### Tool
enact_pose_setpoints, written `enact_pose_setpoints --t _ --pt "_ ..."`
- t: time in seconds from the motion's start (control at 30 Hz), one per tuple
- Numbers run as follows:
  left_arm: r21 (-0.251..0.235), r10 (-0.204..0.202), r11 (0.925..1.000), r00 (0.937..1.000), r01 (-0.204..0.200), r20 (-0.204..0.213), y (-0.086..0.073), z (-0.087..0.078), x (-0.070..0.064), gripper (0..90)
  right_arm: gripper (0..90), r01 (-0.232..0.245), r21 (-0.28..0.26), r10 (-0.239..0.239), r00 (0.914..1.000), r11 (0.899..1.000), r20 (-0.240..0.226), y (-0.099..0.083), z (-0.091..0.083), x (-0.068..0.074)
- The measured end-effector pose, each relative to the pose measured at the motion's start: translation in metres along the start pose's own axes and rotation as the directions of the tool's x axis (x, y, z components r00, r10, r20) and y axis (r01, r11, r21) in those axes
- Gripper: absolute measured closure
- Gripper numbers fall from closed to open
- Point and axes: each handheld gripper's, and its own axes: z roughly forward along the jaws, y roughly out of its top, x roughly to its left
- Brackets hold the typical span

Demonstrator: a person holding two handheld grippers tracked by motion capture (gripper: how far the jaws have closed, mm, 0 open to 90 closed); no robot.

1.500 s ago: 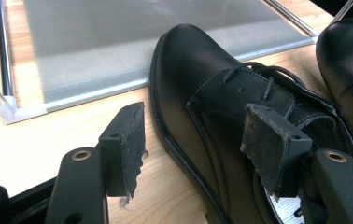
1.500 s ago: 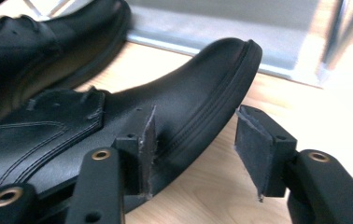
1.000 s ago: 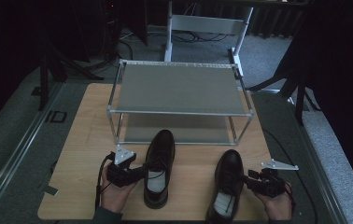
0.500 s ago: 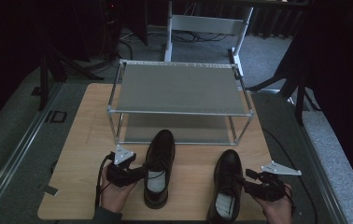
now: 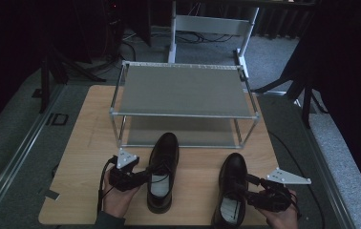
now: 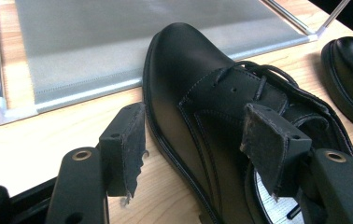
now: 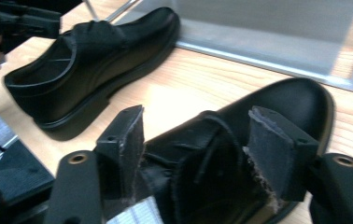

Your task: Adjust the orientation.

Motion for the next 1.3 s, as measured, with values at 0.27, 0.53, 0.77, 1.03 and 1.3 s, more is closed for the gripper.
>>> enact_pose_setpoints --t 0.27,0.53,0.77,1.03,1.3 --pt "0.0 0.0 1.0 1.0 0.0 -0.001 0.0 0.0 0.0 40.3 21.7 0.052 0.048 -0.053 0.9985 0.998 0.011 -0.007 0.008 0.01" --pt "0.0 0.0 1.0 1.0 0.0 -0.001 0.0 0.0 0.0 40.4 16.9 0.096 0.136 -0.11 0.9888 0.986 0.1 -0.016 0.019 0.013" --pt "0.003 -0.003 1.0 1.0 0.003 -0.001 0.0 0.0 0.001 40.3 14.9 0.111 0.188 -0.134 0.985 0.976 0.11 -0.022 0.025 0.013" --pt "0.003 -0.002 1.0 1.0 0.002 -0.002 0.0 0.0 0.0 40.3 30.1 0.107 0.204 -0.141 0.9772 0.973 0.159 -0.025 0.032 0.008" --pt "0.004 -0.003 1.0 1.0 0.003 -0.001 0.0 0.0 0.0 40.4 57.4 0.117 0.141 -0.144 0.9686 0.983 0.203 -0.024 0.025 0.017"
